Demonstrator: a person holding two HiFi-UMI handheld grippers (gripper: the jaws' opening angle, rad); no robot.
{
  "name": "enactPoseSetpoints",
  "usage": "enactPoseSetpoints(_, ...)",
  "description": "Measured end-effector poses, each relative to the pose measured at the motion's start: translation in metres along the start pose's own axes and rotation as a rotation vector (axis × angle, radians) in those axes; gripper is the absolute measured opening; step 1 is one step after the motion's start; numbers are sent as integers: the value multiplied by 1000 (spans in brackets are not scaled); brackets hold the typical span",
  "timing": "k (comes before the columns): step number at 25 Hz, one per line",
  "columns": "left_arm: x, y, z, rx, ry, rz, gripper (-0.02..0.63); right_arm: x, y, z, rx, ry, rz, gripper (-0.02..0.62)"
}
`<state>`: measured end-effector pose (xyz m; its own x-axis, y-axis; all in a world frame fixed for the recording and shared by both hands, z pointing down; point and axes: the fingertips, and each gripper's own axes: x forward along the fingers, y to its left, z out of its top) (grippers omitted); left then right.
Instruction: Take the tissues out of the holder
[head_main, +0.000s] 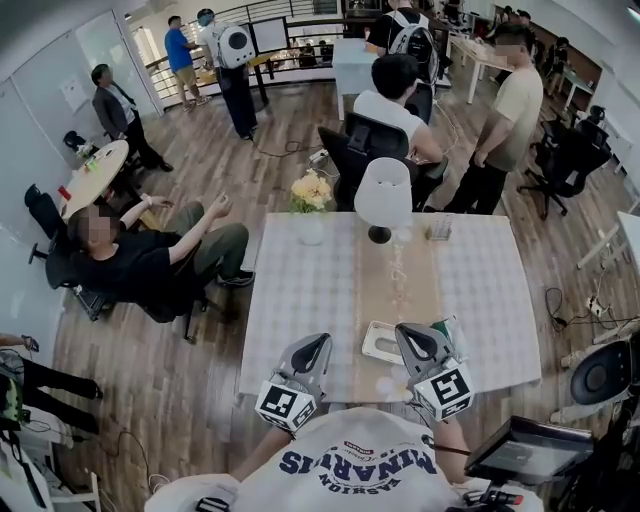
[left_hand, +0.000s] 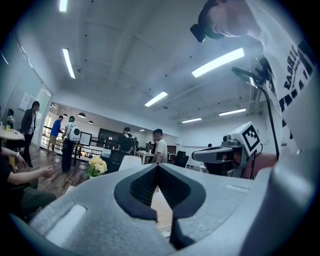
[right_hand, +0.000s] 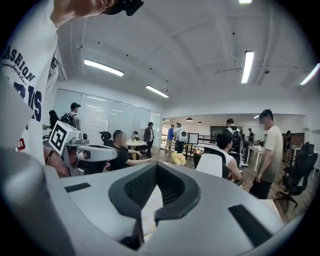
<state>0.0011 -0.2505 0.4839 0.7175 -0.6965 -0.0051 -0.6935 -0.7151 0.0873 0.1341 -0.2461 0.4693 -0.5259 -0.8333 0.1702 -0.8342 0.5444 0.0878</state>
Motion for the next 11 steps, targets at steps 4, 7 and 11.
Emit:
enactPoseSetpoints(4, 2, -1, -2, -4, 6, 0, 3, 0, -5, -1, 5, 5, -2, 6)
enactPoseSetpoints(7, 3, 0, -4, -7, 14, 3, 3, -1, -7, -4, 8, 12, 0, 6)
enactPoseSetpoints(11, 13, -16, -17, -25, 34, -34, 3, -19, -15, -19, 26, 44, -35, 6)
